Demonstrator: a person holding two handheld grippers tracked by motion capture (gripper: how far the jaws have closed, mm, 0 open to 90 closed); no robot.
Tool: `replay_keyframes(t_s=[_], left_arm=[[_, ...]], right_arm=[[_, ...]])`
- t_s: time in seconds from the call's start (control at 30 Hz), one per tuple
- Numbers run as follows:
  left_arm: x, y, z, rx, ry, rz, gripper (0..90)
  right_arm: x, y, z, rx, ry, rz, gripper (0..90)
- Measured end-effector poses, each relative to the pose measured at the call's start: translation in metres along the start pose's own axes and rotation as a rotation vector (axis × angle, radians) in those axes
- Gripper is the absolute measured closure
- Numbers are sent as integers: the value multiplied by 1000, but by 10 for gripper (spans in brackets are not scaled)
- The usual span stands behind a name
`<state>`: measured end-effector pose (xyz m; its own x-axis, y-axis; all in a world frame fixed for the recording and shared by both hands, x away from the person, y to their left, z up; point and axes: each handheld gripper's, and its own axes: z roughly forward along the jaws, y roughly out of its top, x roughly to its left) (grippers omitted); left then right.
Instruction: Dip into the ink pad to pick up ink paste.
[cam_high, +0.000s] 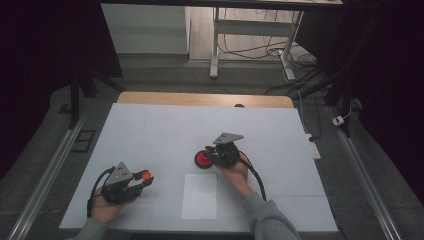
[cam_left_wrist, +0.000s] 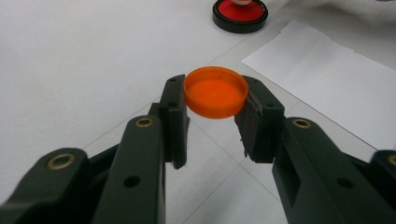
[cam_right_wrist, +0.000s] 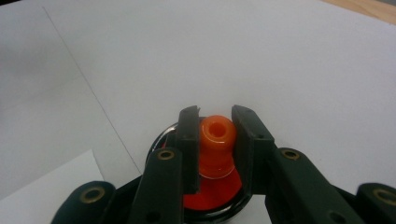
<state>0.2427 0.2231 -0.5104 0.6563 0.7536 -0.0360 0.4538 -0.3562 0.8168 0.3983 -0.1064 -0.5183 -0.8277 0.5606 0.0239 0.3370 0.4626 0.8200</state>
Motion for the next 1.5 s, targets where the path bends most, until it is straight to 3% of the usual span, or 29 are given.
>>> replay_keyframes(t_s=[0.3,0.43,1.5], left_arm=[[0,0,-1,-2,2,-1,646],[0,0,0,0,5,-2,646],[-1,-1,0,3,9,-4,646]], right_arm=[[0,-3,3,11,-5,1,721],[2,-3,3,19,-16,-26,722],[8,-4,4,8,-52,-56,726]])
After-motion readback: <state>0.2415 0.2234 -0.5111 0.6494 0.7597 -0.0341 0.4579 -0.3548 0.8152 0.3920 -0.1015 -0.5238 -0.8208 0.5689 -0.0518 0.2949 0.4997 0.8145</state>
